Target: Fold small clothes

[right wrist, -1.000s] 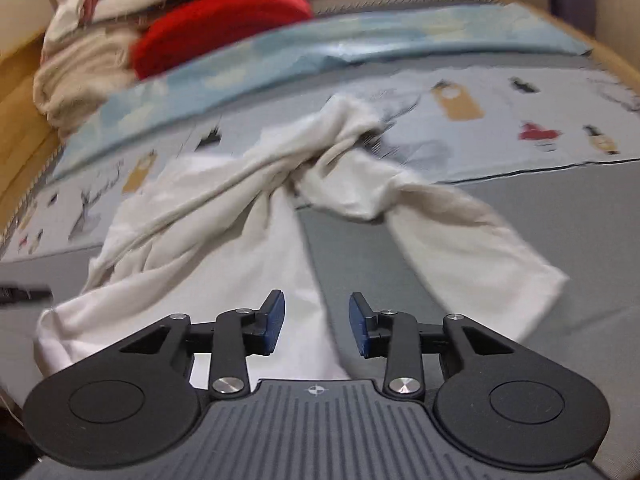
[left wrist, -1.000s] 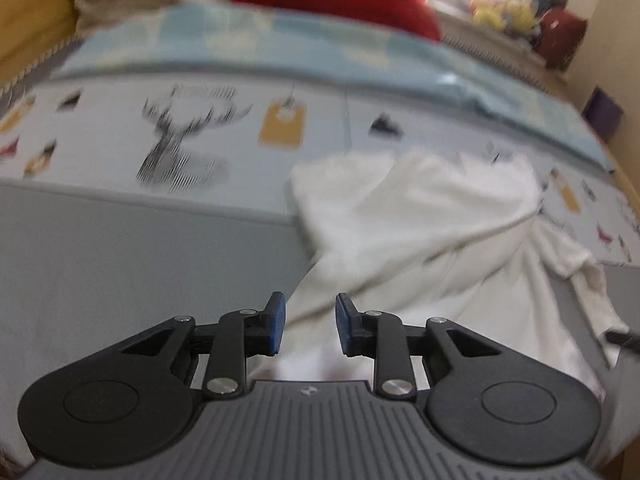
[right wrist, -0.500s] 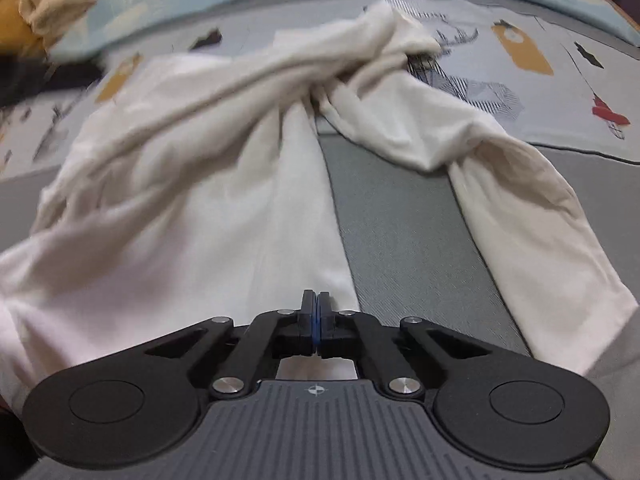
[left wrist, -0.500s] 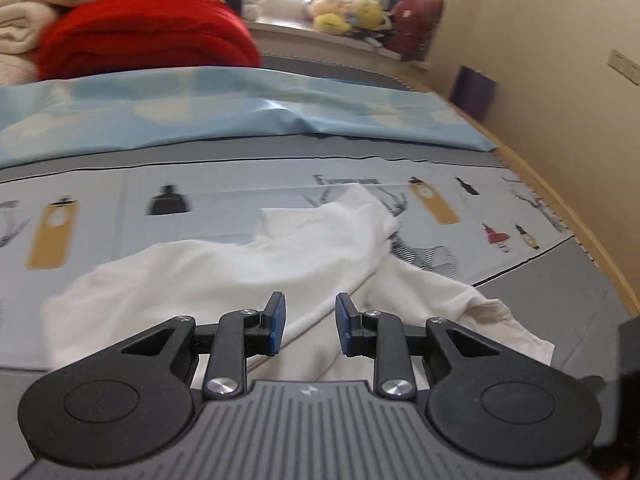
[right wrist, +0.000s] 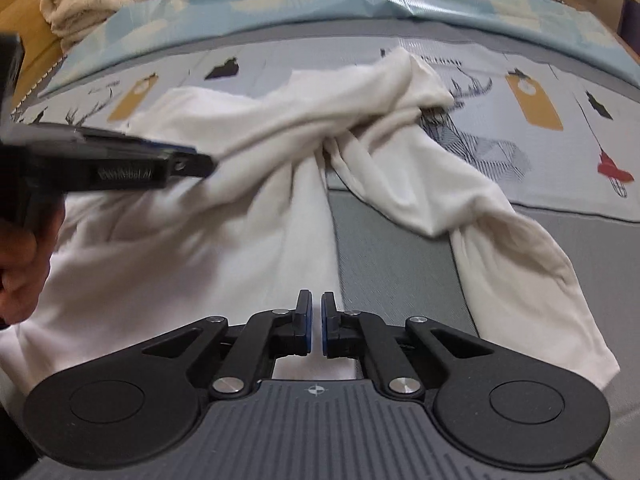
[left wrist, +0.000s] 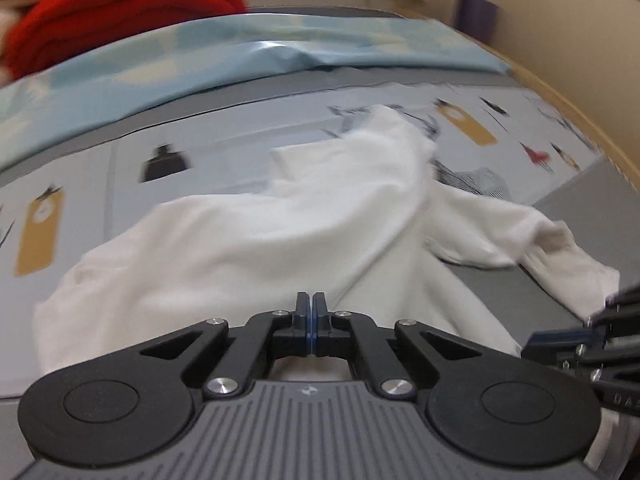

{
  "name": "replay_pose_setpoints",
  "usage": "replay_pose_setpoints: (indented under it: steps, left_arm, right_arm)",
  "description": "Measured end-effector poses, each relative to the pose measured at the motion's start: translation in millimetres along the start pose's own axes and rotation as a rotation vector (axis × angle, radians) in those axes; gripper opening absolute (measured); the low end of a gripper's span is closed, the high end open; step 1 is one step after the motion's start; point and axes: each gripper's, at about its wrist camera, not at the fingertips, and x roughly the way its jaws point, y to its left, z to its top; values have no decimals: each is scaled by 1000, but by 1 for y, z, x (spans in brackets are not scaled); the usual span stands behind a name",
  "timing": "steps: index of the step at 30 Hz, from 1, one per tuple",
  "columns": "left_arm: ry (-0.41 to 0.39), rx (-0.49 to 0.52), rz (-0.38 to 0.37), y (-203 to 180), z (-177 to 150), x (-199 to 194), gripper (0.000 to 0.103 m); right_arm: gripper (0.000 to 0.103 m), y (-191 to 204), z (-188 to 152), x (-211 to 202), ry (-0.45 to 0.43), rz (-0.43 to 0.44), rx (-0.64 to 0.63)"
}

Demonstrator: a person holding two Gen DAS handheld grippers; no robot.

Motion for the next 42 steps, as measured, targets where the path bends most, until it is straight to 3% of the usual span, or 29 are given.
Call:
replay_pose_setpoints:
  steps: [7,10,12,14,17,20,22,23,24,26,29,31,33,36,38,40,41,42]
  left_arm:
    - [-101,-278,143,108,-3,-54,0]
    - [-155,-364,92,143,-11,-78,0]
    - [-158,-324,-22,143,-15,-82,2]
    - [-113,-218,-123,119,-18,-75,7]
    - [-80,-1,-120,71,-22,-58,11]
    - [-23,66,-121,42,-25,-35,32]
    - [-8,101,-113,29,-25,-24,36]
    - [-11,120,-93,25,-28,-22,36]
    - [-13,141,-53,21,-30,-19,29]
    - [3,138,9,22,-30,-14,4]
    - [-62,41,58,53,-25,-33,4]
    - [-102,-89,144,88,-20,-54,4]
    - [-95,-334,294,145,-25,-76,4]
    - [24,-772,566,238,-70,-105,5]
    - [107,-1014,632,280,-107,-122,7]
    - [112,-1068,625,293,-117,-134,7]
    - [84,-1045,614,291,-114,-139,10]
    - [58,-990,602,285,-106,-142,20]
  right_arm:
    - [15,26,6,19,25,-47,-45]
    - [16,31,5,28,51,-85,-50]
    - [16,34,6,29,39,-94,-45]
    - [16,37,9,26,7,-78,-29]
    - [17,45,9,29,7,-79,-44]
    - [18,49,3,43,76,-127,-76]
    - [19,50,-1,46,90,-142,-87]
    - [19,50,-1,46,90,-141,-89]
    - [19,49,-1,46,90,-138,-86]
    - [19,48,-2,47,91,-134,-77]
    - [20,50,-4,47,94,-137,-88]
    - [20,51,-3,48,99,-140,-93]
    - [20,50,-1,49,104,-140,-89]
    - [20,50,-1,50,107,-143,-85]
    - [20,51,0,50,107,-146,-86]
    - [20,52,1,51,108,-148,-85]
    - [20,52,1,51,108,-149,-86]
    - [20,53,1,51,108,-150,-87]
